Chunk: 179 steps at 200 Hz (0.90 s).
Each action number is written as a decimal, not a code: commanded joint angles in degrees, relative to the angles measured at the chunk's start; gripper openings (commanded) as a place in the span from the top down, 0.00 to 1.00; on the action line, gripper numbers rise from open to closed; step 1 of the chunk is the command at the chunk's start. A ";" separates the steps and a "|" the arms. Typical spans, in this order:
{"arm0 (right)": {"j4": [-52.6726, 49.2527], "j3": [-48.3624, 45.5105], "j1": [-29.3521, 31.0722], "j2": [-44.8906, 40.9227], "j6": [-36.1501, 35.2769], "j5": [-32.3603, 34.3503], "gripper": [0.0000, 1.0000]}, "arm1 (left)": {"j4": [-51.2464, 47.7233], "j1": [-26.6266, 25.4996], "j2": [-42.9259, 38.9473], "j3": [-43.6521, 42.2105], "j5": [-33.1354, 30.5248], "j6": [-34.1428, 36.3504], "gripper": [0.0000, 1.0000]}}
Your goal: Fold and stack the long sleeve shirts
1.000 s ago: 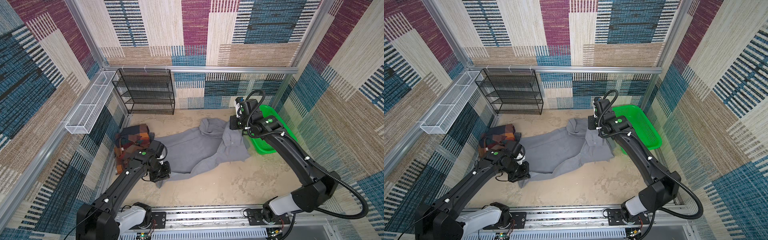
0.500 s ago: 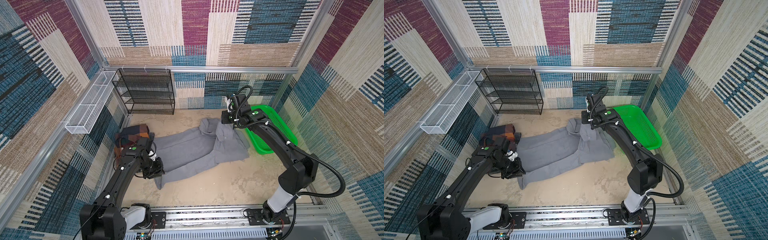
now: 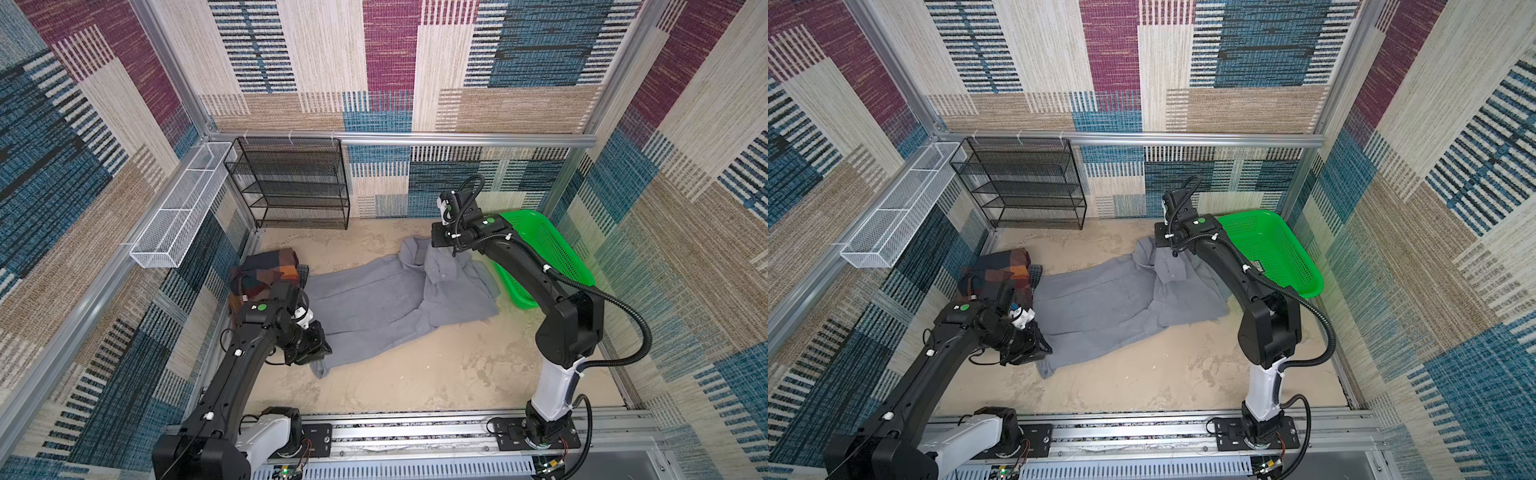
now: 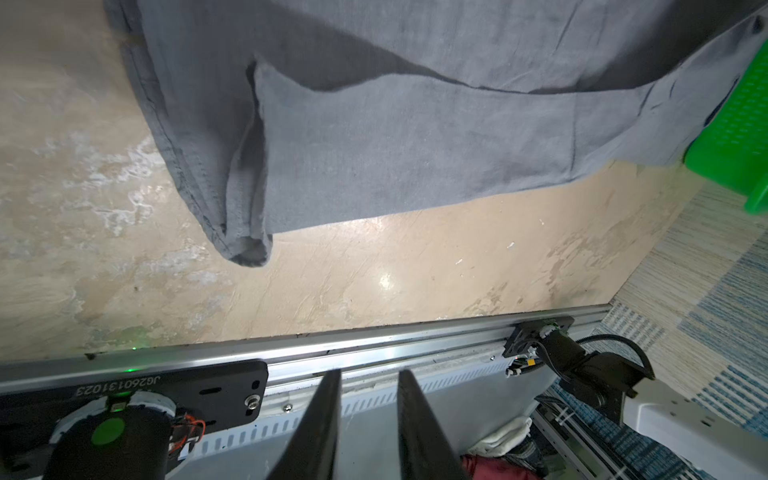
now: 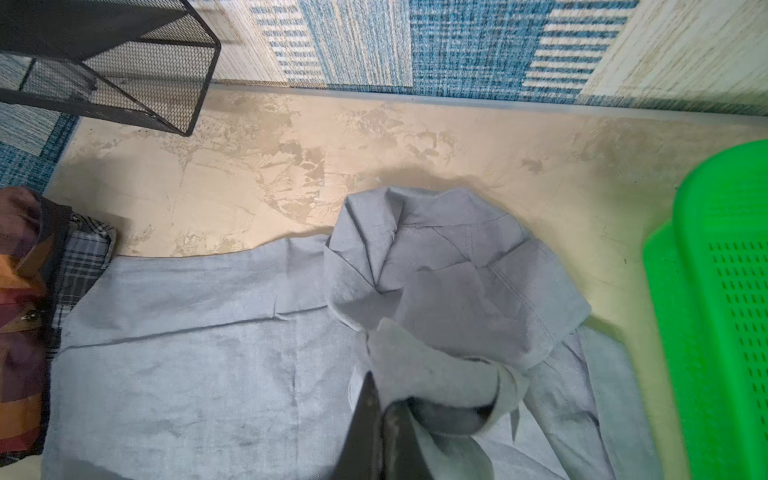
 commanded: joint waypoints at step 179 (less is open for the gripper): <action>8.22 -8.84 -3.22 -1.10 4.38 -2.34 0.16 | 22.65 -8.63 4.30 -10.97 -3.57 -14.95 0.76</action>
